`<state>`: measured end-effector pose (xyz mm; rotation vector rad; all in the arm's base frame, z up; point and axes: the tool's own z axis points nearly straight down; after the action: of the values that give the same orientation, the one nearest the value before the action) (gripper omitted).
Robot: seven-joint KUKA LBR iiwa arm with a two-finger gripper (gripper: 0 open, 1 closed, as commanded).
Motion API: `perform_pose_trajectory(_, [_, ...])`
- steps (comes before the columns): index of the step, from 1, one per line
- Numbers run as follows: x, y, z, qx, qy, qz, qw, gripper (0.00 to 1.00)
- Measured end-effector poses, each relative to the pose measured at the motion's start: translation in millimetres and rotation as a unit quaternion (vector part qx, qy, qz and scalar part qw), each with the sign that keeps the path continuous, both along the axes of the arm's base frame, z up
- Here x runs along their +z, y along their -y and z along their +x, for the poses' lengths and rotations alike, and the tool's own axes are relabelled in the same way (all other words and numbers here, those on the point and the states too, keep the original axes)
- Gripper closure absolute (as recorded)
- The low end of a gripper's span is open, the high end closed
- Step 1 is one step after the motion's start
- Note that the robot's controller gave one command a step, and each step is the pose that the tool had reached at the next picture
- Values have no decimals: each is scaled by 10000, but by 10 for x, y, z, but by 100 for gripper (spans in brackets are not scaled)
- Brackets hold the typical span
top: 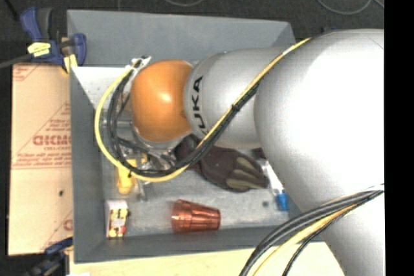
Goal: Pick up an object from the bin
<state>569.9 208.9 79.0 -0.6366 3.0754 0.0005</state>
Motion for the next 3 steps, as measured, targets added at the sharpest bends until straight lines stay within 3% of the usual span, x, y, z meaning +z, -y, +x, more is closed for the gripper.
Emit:
perform_pose_trajectory(1, [-76,112,196,-72,99,33,9999,100])
perform_pose_trajectory(3, [-38,116,181,-77,78,27,9999,100])
